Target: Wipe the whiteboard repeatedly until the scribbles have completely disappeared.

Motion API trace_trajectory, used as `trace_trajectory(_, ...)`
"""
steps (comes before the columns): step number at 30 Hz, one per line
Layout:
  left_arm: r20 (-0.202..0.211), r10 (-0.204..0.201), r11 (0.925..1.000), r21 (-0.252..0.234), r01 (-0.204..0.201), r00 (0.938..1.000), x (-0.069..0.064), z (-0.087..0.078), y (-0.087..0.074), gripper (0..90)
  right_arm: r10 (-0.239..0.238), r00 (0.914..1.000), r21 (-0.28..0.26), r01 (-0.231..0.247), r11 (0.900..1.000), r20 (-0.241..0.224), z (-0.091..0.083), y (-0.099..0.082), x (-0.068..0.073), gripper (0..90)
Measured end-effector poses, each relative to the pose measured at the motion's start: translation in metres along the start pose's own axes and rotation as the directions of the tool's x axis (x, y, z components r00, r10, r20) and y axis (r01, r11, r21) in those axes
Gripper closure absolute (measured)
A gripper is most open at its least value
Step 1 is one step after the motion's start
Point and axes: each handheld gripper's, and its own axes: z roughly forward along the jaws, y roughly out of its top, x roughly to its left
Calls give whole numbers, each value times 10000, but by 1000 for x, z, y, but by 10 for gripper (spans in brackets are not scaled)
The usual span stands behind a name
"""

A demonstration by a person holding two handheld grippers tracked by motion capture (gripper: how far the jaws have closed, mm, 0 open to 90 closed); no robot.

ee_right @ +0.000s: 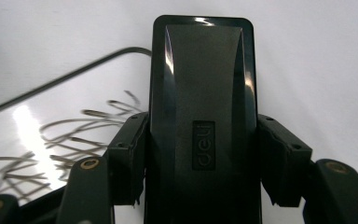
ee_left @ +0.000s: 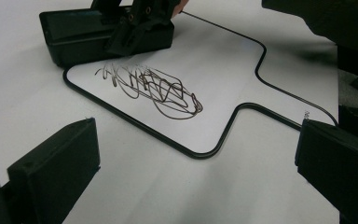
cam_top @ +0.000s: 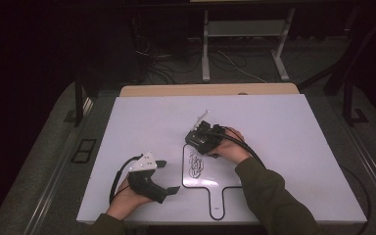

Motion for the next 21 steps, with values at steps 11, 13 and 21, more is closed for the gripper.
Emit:
trace_trajectory(11, -22, -17, 10000, -16, 17, 10000, 0, -1, 0, 0, -312, 9994, -120, 311, 9994, -120, 1, 4, 11, 389)
trace_trajectory(13, -26, -5, 10000, -7, 5, 10000, 0, -1, 0, 0, -171, 9998, -82, 171, 9998, -42, 1, 4, 5, 389)
trace_trajectory(21, -15, 4, 10000, -1, -4, 10000, 0, 0, 0, 0, -296, 9994, -77, 294, 9995, -197, 0, 4, 10, 389)
